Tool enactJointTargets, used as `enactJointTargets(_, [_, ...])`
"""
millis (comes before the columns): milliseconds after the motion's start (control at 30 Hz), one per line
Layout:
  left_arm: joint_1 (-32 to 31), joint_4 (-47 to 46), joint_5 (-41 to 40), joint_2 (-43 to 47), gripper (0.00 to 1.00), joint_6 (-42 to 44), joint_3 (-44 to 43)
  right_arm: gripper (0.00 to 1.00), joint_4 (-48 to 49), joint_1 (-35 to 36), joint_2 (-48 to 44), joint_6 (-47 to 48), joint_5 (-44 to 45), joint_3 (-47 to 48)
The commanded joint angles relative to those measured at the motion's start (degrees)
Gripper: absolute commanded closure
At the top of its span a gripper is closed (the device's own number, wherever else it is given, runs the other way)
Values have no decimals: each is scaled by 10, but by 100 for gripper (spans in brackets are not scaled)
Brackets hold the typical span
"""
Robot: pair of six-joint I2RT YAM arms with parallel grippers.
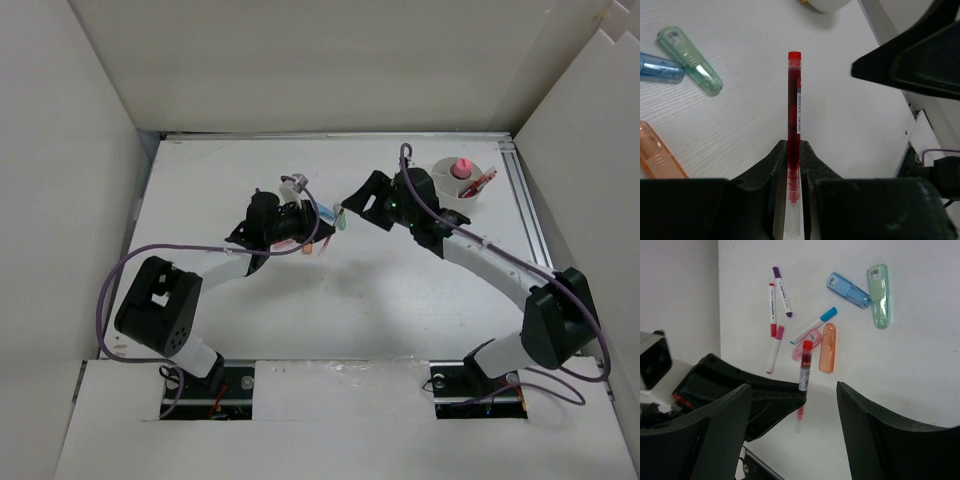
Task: Sort the stationery into containers
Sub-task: Pick up the pen from the center of the board, then place the pen in the storage box.
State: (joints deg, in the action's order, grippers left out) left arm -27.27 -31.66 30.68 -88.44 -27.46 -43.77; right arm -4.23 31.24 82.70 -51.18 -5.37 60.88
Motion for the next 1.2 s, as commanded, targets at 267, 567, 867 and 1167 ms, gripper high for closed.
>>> enactJointTargets(267, [-3,-127,101,20,99,-29,11,43,34,0,79,-15,-11,44])
enactJointTargets(567, [-3,-127,107,9,74,-29,11,99,51,0,99,-27,-9,56])
enactJointTargets(867, [-3,-65,-23,70,37,1,12,100,-31,-95,43,-27,182,88])
enactJointTargets(1167, [-3,50,-171,83,37,20,1,100,-124,-272,29,-58,502,155])
